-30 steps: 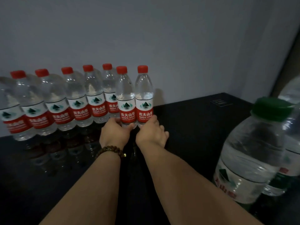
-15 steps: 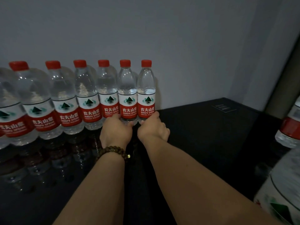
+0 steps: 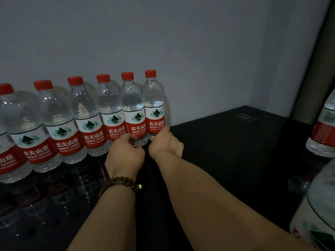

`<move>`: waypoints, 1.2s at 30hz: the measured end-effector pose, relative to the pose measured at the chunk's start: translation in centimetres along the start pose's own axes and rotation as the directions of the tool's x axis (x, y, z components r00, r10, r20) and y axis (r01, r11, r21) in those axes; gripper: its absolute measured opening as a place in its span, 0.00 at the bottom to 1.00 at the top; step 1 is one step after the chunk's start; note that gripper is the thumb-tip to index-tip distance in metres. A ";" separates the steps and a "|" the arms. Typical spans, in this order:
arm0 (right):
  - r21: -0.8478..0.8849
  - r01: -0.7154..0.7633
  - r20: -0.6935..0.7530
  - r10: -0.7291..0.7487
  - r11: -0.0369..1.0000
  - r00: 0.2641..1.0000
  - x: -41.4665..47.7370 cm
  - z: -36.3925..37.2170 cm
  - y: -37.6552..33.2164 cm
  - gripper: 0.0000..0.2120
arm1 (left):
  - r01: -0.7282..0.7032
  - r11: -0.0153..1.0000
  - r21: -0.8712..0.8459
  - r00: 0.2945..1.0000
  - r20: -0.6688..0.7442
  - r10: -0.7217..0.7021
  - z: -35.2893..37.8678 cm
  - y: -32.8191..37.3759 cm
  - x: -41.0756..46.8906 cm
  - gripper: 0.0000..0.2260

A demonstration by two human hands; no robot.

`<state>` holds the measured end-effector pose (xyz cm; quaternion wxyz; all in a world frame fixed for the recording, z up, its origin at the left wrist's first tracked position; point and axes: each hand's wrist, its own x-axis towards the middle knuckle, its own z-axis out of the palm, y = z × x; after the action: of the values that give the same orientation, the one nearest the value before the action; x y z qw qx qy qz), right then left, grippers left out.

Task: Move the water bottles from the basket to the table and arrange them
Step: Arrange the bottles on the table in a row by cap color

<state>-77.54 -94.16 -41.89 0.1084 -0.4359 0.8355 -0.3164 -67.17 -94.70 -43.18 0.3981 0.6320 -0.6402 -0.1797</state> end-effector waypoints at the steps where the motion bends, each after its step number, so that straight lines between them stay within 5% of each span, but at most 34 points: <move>1: 0.000 0.002 0.002 -0.002 1.000 1.000 0.1 0.0 0.0 0.28 | -0.004 1.000 0.003 1.000 0.017 0.004 0.0 0.0 0.0 0.12; 15: -0.104 0.043 0.020 -0.041 0.994 0.999 1.7 0.6 -0.5 0.20 | -0.104 0.993 0.048 0.977 0.193 0.093 0.1 0.5 0.3 0.19; 28: -0.025 0.020 0.000 -0.020 0.999 1.000 2.3 0.8 -0.8 0.23 | -0.126 0.988 0.090 0.991 0.066 0.120 -0.2 0.7 -0.3 0.23; 36: 0.006 0.003 0.000 -0.003 1.000 1.000 2.1 0.5 -0.6 0.25 | -0.197 0.961 0.192 0.978 0.104 0.180 0.0 1.1 -0.5 0.27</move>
<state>-78.10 -96.31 -41.70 0.1093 -0.4367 0.8339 -0.3192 -67.98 -94.08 -42.52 0.3197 0.5969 -0.7288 -0.1021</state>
